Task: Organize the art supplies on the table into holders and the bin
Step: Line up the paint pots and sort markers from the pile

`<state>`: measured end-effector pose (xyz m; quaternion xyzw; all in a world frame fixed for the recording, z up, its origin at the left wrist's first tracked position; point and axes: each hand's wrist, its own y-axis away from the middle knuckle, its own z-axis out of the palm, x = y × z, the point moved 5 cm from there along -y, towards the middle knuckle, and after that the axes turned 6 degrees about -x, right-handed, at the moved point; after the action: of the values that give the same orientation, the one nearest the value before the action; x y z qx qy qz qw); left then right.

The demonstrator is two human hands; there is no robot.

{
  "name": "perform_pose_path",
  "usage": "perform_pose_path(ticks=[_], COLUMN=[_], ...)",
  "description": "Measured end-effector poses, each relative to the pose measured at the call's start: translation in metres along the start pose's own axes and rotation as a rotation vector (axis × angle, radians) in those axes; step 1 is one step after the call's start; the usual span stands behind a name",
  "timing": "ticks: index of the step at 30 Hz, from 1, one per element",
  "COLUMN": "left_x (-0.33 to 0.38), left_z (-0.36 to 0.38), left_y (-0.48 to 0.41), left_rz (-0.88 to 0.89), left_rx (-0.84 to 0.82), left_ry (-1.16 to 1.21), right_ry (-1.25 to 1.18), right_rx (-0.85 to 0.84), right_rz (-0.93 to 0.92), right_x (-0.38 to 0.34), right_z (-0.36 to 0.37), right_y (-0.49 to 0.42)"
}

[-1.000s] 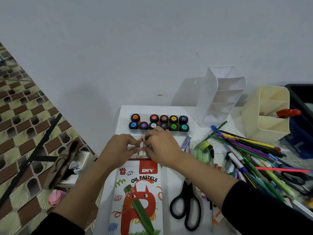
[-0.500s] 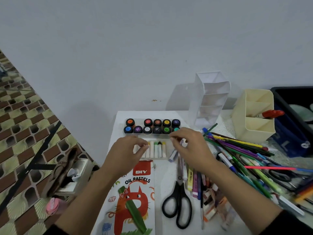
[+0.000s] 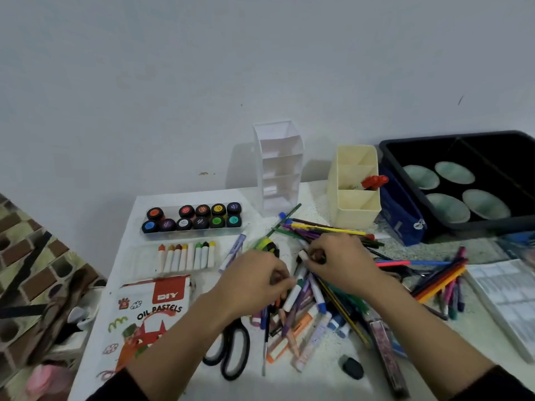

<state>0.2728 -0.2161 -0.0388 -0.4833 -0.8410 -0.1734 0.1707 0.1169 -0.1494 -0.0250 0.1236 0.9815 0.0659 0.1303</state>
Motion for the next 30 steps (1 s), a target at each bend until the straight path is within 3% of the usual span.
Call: perform_pose_path(ticks=[9,16,22,30], left_x=[0.019,0.02,0.006,-0.063], left_z=[0.021,0.018,-0.008,-0.065], left_y=[-0.009,-0.001,0.01,0.06], left_rz=[-0.112,-0.202,-0.23,-0.363], left_rx=[-0.007,0.085,0.219,0.4], left_ry=[-0.096,0.027,0.262,0.345], right_ry=[0.098,-0.06,-0.36,-0.507], right_rx=[-0.091,-0.052,-0.016,-0.056], right_rz=[-0.02,-0.102,-0.2,-0.332], right_x=[-0.005,-0.001,-0.014,-0.065], right_z=[0.006,0.001,-0.012,-0.006], right_y=[-0.007,-0.014,-0.022,-0.043])
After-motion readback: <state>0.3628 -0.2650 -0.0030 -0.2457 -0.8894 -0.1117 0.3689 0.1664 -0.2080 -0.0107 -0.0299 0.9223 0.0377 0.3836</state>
